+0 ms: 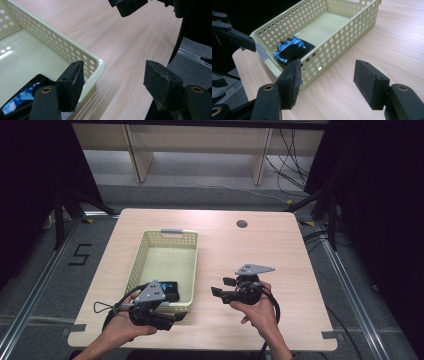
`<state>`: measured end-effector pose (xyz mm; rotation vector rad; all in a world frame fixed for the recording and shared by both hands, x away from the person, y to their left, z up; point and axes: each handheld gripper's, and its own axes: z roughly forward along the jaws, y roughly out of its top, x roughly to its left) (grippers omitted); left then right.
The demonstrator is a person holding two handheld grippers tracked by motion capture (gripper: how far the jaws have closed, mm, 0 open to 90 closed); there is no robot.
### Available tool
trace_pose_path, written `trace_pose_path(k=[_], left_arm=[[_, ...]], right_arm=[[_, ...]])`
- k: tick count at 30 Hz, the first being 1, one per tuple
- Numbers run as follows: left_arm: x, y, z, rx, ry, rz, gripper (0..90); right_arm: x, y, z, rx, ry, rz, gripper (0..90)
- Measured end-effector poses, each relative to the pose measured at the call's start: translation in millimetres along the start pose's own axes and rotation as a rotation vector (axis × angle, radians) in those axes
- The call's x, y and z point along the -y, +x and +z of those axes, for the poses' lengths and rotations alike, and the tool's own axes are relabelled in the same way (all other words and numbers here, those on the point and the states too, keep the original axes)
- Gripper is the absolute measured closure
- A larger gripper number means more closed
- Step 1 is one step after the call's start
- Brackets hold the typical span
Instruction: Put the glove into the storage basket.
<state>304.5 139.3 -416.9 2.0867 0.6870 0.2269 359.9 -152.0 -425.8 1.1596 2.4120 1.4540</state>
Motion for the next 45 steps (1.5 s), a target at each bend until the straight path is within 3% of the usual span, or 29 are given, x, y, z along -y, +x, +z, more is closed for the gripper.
trace_pose_path(k=[1,2,3,4,7,8,9,10,11,15,16,17,21,22,25,27,28,30,31,32,33,34,36,37,39,41,42,44,45], left_arm=[[0.3,-1.9,1.4,0.006,-0.008,-0.005,31.9],[0.2,-3.3,1.8,0.013,-0.003,-0.002,31.9],[0.7,-5.1,2.6,0.016,-0.004,-0.002,31.9],[0.9,-6.1,3.0,0.019,0.003,0.007,31.9],[2.5,-11.0,5.7,0.036,-0.002,-0.001,31.9],[3.2,-11.8,6.7,0.035,-0.003,-0.001,31.9],[3.6,-12.9,7.4,0.033,0.004,0.006,31.6],[4.3,-13.6,8.6,0.038,0.010,0.016,30.7],[5.4,-15.1,10.1,0.033,0.012,0.010,29.7],[9.6,-17.2,15.1,0.041,0.028,0.013,28.8],[10.7,-18.1,16.1,0.037,0.024,0.015,28.2],[11.8,-18.3,17.8,0.055,0.015,0.011,26.7],[15.7,-18.9,19.9,0.058,0.016,-0.002,23.8],[16.3,-19.0,19.8,0.058,0.017,-0.002,23.7],[19.0,-20.3,19.2,0.065,0.017,-0.016,23.1],[21.4,-19.6,19.2,0.066,0.023,0.002,22.5],[22.6,-20.0,19.0,0.060,0.032,0.002,22.3],[25.1,-20.6,19.4,0.064,0.028,0.002,21.9],[26.4,-21.2,19.7,0.064,0.023,-0.005,21.8],[26.7,-19.8,19.0,0.064,0.029,0.026,21.8],[27.9,-22.0,19.6,0.067,0.012,-0.003,21.8],[28.0,-20.9,18.5,0.067,0.013,0.015,21.7],[29.2,-18.9,17.0,0.059,0.019,0.017,21.3],[29.9,-18.1,16.4,0.057,0.021,0.024,21.0],[32.3,-19.1,17.3,0.064,0.007,-0.012,20.9],[33.6,-17.5,17.4,0.069,0.008,0.009,20.7],[34.7,-18.5,17.8,0.068,0.010,-0.010,20.7],[36.2,-18.3,18.2,0.061,0.015,0.003,20.6],[37.1,-17.3,18.9,0.060,0.017,0.029,20.5]], right_arm=[[1.9,1.9,-2.7,0.006,0.017,0.033,40.1],[3.9,-1.6,-3.5,0.006,-0.002,0.008,40.1],[5.9,-1.0,-5.7,0.010,-0.002,0.030,40.1],[7.2,-3.5,-7.9,0.017,0.011,0.014,40.1],[13.2,-4.7,-10.5,0.014,0.005,0.041,40.0],[14.7,-7.5,-12.3,0.020,0.004,0.021,39.9],[16.1,-7.1,-13.0,0.022,-0.001,0.038,39.8],[17.0,-9.6,-13.2,0.011,-0.006,0.017,39.7],[18.3,-7.9,-14.9,0.019,0.004,0.045,39.6],[21.8,-10.0,-19.1,0.030,-0.008,0.021,38.2],[22.9,-8.1,-19.8,0.018,-0.002,0.053,38.0],[23.6,-9.2,-20.7,0.022,-0.002,0.042,37.7],[27.3,-11.8,-23.5,0.028,-0.022,0.017,36.9],[28.5,-10.5,-24.0,0.027,-0.025,0.038,36.8],[30.9,-11.9,-24.7,0.013,-0.027,0.040,36.2],[32.3,-12.3,-25.7,0.014,-0.034,0.032,35.3],[33.3,-9.3,-27.0,0.008,-0.024,0.069,34.7],[34.6,-12.2,-27.4,0.019,-0.038,0.018,32.3],[35.6,-9.5,-26.9,0.001,-0.034,0.057,31.5],[36.2,-11.1,-26.4,0.001,-0.042,0.036,30.6],[36.8,-10.0,-27.2,0.010,-0.041,0.035,28.5],[37.5,-8.3,-26.2,0.004,-0.047,0.051,26.1],[38.3,-10.2,-25.1,0.003,-0.053,0.009,24.2],[38.9,-8.5,-26.2,0.006,-0.037,0.023,23.5],[40.7,-7.0,-24.9,0.004,-0.046,0.029,21.5],[43.6,-4.6,-24.0,-0.003,-0.056,0.035,21.6],[44.3,-5.8,-23.7,-0.010,-0.052,0.010,21.7],[47.6,-3.9,-23.8,-0.011,-0.044,0.021,21.7],[49.0,-1.5,-24.6,-0.014,-0.031,0.041,21.8]])
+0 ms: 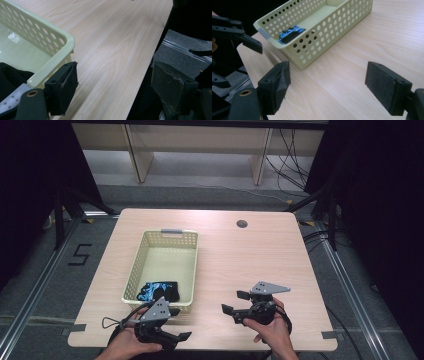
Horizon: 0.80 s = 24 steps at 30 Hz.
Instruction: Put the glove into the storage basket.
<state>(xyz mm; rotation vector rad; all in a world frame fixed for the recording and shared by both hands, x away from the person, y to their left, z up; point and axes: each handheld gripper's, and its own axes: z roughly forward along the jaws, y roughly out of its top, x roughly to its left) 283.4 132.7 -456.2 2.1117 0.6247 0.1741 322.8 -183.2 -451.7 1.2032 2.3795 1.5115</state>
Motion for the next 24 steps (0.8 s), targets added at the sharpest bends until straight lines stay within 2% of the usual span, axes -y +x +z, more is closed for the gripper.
trace_pose_path(k=[1,2,3,4,5,6,7,8,9,10,11,12,14,15,16,18,19,21,24], left_arm=[[1.1,-0.6,0.3,-0.008,0.003,0.000,20.5],[2.1,-0.4,0.6,-0.007,0.009,0.006,20.5],[3.4,-0.5,1.2,-0.005,0.011,0.013,20.5],[5.8,-2.3,2.6,-0.008,0.006,-0.004,20.4],[6.5,-1.3,2.1,-0.012,0.016,0.031,20.3],[8.1,-2.7,2.2,-0.015,0.021,0.008,20.3],[9.4,-2.1,1.5,-0.019,0.028,0.019,20.2],[10.6,-2.6,1.5,-0.012,0.020,0.013,20.2],[12.2,-2.9,1.7,-0.009,0.011,0.006,20.1],[12.7,-1.9,1.4,-0.008,0.010,0.023,20.1],[13.8,-2.8,1.1,-0.013,0.020,0.003,20.0],[14.9,-1.6,1.5,-0.007,0.020,0.025,20.0],[18.2,-2.1,2.5,-0.004,0.023,0.034,20.0],[20.3,-4.3,3.5,0.001,0.019,0.005,20.3],[21.6,-3.1,3.3,0.001,0.026,0.036,20.6],[24.5,-3.0,3.2,0.004,0.035,0.042,20.6],[26.3,-4.3,4.0,0.007,0.028,0.010,20.6],[28.8,-2.9,4.0,0.008,0.031,0.006,20.6],[32.6,-1.5,2.7,-0.003,0.035,0.003,20.8]], right_arm=[[1.2,-2.3,1.6,-0.008,-0.011,-0.033,21.8],[2.6,-1.2,1.0,-0.001,-0.008,-0.027,21.8],[4.1,0.1,1.0,-0.013,-0.004,-0.015,21.8],[5.1,-0.3,0.9,-0.011,-0.001,-0.021,21.9],[6.0,-1.9,0.8,0.003,-0.007,-0.057,22.0],[7.3,0.4,0.4,-0.008,0.007,-0.025,22.0],[8.3,-0.7,1.1,-0.013,0.005,-0.036,22.0],[9.6,2.0,0.5,-0.015,0.011,-0.008,22.0],[10.2,-0.4,1.2,-0.017,0.005,-0.042,22.0],[12.1,2.1,-0.9,-0.004,0.019,-0.012,21.9],[12.7,-0.1,0.1,-0.009,0.003,-0.048,21.8],[14.7,1.6,-0.2,-0.008,0.004,-0.024,21.7],[17.4,0.7,-0.3,-0.014,0.004,-0.036,21.0],[19.0,3.0,-1.4,-0.007,0.017,-0.014,20.8],[20.6,1.3,0.8,-0.009,0.007,-0.035,20.7],[23.3,1.4,0.6,-0.012,0.017,-0.048,19.5],[25.0,3.8,0.6,-0.007,0.021,-0.028,19.5],[26.1,2.9,0.2,0.001,0.037,-0.058,19.1],[27.9,4.7,0.5,-0.004,0.035,-0.063,19.0]])
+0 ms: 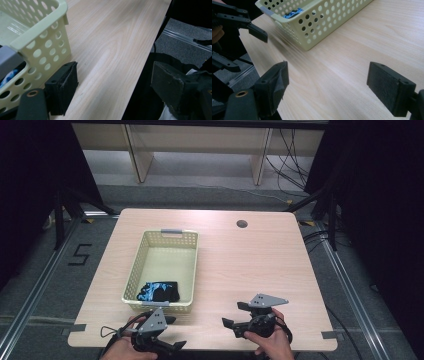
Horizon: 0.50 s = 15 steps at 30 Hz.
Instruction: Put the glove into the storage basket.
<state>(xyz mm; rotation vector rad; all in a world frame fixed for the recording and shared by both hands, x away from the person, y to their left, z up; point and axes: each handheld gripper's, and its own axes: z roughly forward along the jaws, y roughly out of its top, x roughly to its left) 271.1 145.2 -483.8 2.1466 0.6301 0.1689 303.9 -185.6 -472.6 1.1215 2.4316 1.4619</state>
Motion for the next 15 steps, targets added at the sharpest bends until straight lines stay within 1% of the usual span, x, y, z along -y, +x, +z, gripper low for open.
trace_pose_path(k=[3,4,5,6,7,8,9,10,11,12,13,14,15], left_arm=[[3.6,0.6,-0.6,-0.009,0.005,-0.003,20.7],[4.6,0.7,-0.8,-0.013,0.006,-0.002,20.7],[5.1,2.6,-1.7,-0.020,0.024,0.028,20.7],[5.8,2.4,-1.4,-0.017,0.017,0.030,20.7],[6.7,2.2,-0.7,-0.014,0.007,0.026,20.6],[7.8,1.0,-0.5,-0.013,0.014,-0.005,20.7],[8.5,0.8,-0.4,-0.015,0.015,-0.005,20.6],[9.1,1.8,-0.7,-0.020,0.027,0.009,20.5],[9.9,1.4,-0.2,-0.021,0.025,0.005,20.5],[10.7,1.2,0.2,-0.023,0.024,0.003,20.4],[11.6,1.0,0.6,-0.022,0.026,-0.001,20.4],[12.7,0.7,1.1,-0.022,0.029,-0.004,20.4],[13.8,0.9,1.7,-0.020,0.030,0.006,20.4]], right_arm=[[1.6,3.3,-0.6,0.010,0.005,-0.004,18.8],[3.4,5.3,-0.7,0.004,0.021,-0.009,18.5],[3.4,5.3,-0.7,0.004,0.021,-0.009,18.5],[4.7,6.7,-0.7,0.011,0.025,-0.012,18.2],[5.6,7.0,-1.3,0.022,0.038,-0.029,18.0],[7.2,8.3,-1.3,0.034,0.042,-0.030,17.6],[8.7,9.3,-0.5,0.019,0.046,-0.025,17.2],[10.4,12.1,-0.9,0.016,0.059,-0.008,17.0],[11.6,12.1,-1.8,0.038,0.063,-0.027,17.0],[12.5,11.0,-1.2,0.024,0.065,-0.051,16.9],[14.1,13.9,-2.5,0.047,0.076,-0.035,16.8],[15.0,12.6,-2.5,0.042,0.072,-0.060,16.8],[16.1,13.2,-2.9,0.040,0.076,-0.060,16.8]])
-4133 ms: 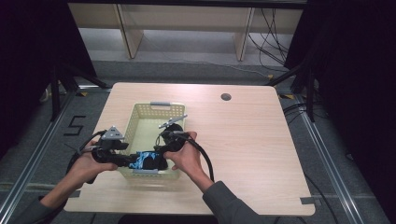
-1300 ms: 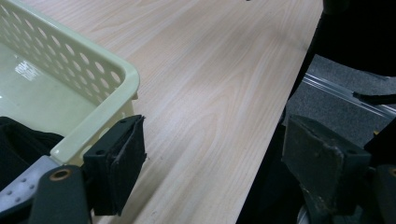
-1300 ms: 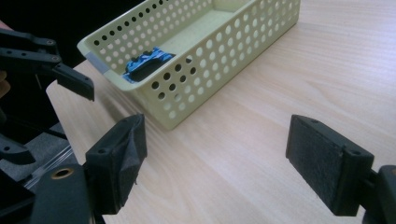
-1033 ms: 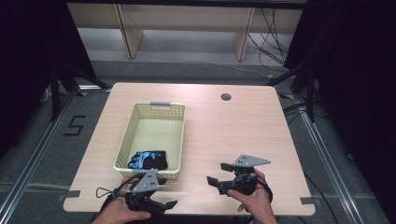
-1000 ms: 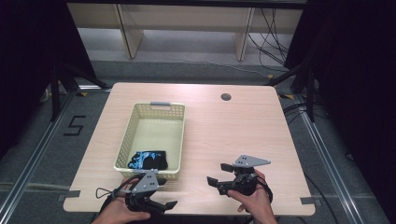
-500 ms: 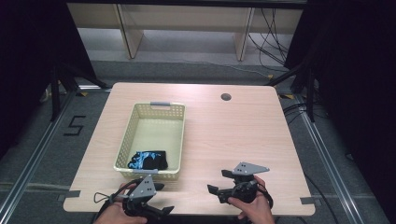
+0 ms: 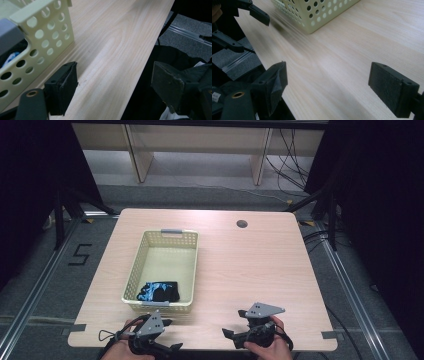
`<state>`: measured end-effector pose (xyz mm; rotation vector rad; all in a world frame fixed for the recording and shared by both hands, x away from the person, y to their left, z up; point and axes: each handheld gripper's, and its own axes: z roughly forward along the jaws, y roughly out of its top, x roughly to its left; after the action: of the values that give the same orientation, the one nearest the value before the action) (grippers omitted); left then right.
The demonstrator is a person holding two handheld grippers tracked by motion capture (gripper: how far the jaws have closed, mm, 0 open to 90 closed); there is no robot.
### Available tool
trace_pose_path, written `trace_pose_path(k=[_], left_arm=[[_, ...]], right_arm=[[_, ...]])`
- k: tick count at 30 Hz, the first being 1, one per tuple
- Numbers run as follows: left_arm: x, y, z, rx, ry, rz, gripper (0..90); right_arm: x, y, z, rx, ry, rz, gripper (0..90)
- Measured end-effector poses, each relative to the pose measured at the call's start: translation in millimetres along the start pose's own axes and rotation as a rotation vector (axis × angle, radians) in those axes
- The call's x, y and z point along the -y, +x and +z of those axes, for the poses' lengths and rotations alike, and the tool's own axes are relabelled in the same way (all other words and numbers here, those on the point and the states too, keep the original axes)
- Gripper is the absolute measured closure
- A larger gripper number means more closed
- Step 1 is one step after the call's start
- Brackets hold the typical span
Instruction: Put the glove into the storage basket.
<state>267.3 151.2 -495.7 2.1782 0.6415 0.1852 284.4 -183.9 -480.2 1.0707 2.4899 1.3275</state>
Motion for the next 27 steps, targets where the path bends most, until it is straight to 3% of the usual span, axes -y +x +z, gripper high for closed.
trace_pose_path(k=[1,3,5,8,9,10,14,17,19,21,23,25,27], left_arm=[[1.5,-1.5,1.0,-0.003,-0.001,-0.013,20.3],[2.4,-0.7,1.3,-0.010,0.019,0.007,20.3],[3.0,-2.0,1.4,-0.008,0.008,-0.006,20.2],[3.7,-1.3,-0.9,-0.032,-0.018,0.025,20.3],[4.7,-2.6,-0.2,-0.027,-0.025,-0.010,20.2],[4.7,-0.2,-2.6,-0.031,0.007,0.023,20.0],[6.8,-3.3,-0.7,-0.017,-0.023,-0.025,18.2],[7.1,-1.9,-1.1,-0.032,-0.005,-0.003,17.6],[7.4,-2.4,-0.4,-0.027,-0.006,-0.016,17.1],[7.6,-3.3,-0.2,-0.025,-0.014,-0.026,16.6],[7.8,-3.1,0.3,-0.029,-0.006,-0.028,15.8],[7.8,-2.9,-0.2,-0.031,-0.007,-0.021,15.4],[7.6,-2.8,-0.5,-0.033,-0.014,-0.022,15.4]], right_arm=[[1.3,0.9,0.1,-0.003,0.002,0.001,16.8],[3.7,4.5,-0.9,0.014,0.013,0.012,16.8],[5.4,4.0,-1.0,0.009,0.014,-0.022,16.8],[9.4,5.4,-2.7,0.008,0.026,-0.027,16.8],[11.5,6.1,-3.1,0.024,0.024,-0.029,16.8],[13.3,6.1,-3.8,0.017,0.036,-0.028,16.8],[20.1,6.4,-5.1,0.017,0.054,-0.034,16.8],[22.4,6.3,-5.8,0.023,0.057,-0.042,16.8],[23.2,5.8,-5.0,0.017,0.056,-0.051,16.8],[23.8,7.2,-5.6,0.014,0.066,-0.029,16.8],[23.5,5.5,-5.1,0.000,0.073,-0.046,16.8],[24.0,7.0,-5.1,0.026,0.059,-0.044,16.8],[23.6,7.1,-5.5,0.005,0.070,-0.037,16.8]])
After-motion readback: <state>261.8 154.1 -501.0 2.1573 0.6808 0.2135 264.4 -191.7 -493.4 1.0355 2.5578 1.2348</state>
